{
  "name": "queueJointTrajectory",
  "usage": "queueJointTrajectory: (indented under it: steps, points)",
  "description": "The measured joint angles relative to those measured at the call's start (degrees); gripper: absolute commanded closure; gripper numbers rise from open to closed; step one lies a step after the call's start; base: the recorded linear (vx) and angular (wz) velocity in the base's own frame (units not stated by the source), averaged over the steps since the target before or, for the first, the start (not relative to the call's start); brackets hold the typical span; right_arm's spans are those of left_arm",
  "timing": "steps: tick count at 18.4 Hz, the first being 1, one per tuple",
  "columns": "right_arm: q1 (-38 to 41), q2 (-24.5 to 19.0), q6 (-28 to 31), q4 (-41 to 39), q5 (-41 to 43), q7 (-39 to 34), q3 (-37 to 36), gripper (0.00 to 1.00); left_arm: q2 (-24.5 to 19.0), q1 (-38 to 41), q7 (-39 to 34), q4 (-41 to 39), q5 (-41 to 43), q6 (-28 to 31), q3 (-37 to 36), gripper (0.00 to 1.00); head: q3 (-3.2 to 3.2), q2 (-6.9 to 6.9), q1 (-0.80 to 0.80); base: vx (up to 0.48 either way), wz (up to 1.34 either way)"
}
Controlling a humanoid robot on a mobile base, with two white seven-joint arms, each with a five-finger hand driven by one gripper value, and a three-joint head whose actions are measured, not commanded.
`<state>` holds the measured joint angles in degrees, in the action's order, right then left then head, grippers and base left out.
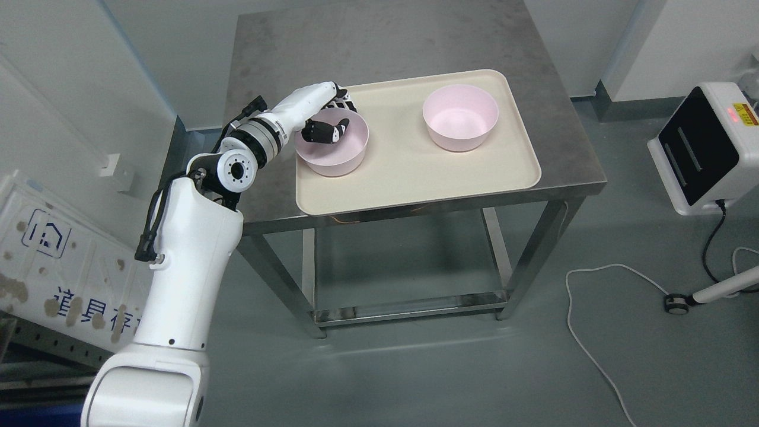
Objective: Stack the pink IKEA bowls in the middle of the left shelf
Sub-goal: 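Grasp the rim of the nearer pink bowl with the left hand, then carry the held bowl over and lower it into the other pink bowl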
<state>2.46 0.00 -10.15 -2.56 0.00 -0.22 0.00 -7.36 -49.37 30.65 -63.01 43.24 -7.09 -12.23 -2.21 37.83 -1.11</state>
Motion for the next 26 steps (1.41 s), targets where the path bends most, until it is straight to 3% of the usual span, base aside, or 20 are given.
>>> queueJointTrajectory:
  steps: [9,13,20,26]
  points:
    - [0.00,0.00,0.00,0.00,0.00,0.00,0.00,0.00,2.51,-5.96,2.71,0.26,-1.37,-1.17,2.11,0.99,0.00,0.00,0.00,0.000,0.00]
    - [0.00,0.00,0.00,0.00,0.00,0.00,0.00,0.00,4.16,-8.01,3.69,0.13,-4.74,-1.25,-1.58,0.98,0.00,0.00,0.00,0.000,0.00]
    - [0.00,0.00,0.00,0.00,0.00,0.00,0.00,0.00,5.68,-10.76,-10.56,0.44,-11.39,-0.69,-13.92,0.95,0.00,0.00,0.00,0.000,0.00]
    - [0.00,0.00,0.00,0.00,0.00,0.00,0.00,0.00,6.45,-14.23,-15.11,3.16,-14.06,-0.52,-22.87,0.93,0.00,0.00,0.00,0.000,0.00]
